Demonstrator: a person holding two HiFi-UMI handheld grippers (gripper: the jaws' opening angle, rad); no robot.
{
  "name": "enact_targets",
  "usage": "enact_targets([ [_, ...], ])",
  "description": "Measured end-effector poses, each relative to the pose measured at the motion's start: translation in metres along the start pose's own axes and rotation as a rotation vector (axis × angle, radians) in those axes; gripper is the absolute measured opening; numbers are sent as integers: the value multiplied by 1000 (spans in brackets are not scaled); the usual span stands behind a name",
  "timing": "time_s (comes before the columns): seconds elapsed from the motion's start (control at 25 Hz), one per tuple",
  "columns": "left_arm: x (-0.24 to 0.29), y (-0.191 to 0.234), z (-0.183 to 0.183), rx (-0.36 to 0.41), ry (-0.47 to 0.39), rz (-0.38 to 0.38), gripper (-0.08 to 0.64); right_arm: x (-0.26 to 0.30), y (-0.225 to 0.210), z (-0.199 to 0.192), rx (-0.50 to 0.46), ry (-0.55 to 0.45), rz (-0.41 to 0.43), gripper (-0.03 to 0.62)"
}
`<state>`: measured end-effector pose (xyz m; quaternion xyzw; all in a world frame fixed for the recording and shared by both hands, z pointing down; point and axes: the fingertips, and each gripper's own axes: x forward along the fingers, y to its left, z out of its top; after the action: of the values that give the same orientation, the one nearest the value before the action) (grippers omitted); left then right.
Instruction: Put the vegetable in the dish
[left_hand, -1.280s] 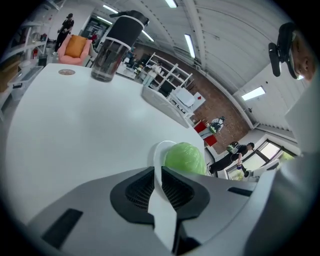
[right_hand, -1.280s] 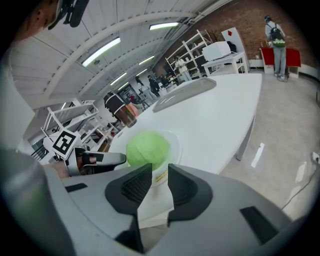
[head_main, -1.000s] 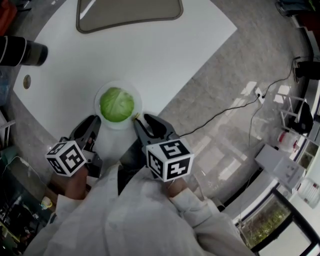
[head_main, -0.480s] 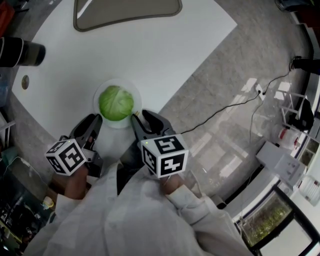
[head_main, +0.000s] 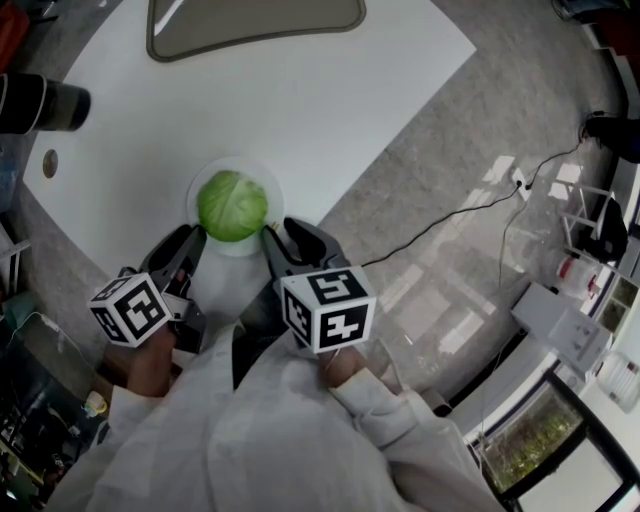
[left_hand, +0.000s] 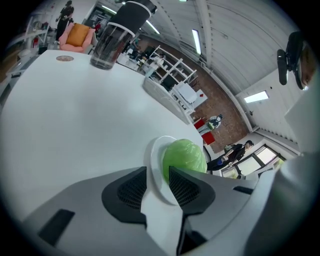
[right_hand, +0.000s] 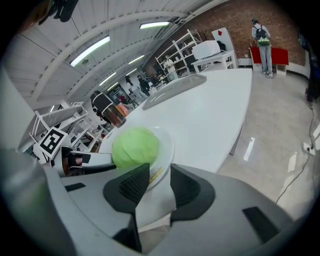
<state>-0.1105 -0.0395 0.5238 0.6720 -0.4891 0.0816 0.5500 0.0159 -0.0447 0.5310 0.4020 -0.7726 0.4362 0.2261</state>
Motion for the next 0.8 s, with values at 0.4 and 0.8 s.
enact_targets([
  [0.4,0,0,-1,-69,13,-42,121,1,0,1,-10,7,-17,117],
  [0.8,2,-2,1,-92,-4,-62,120,1,-1,2,-3,2,-32,115],
])
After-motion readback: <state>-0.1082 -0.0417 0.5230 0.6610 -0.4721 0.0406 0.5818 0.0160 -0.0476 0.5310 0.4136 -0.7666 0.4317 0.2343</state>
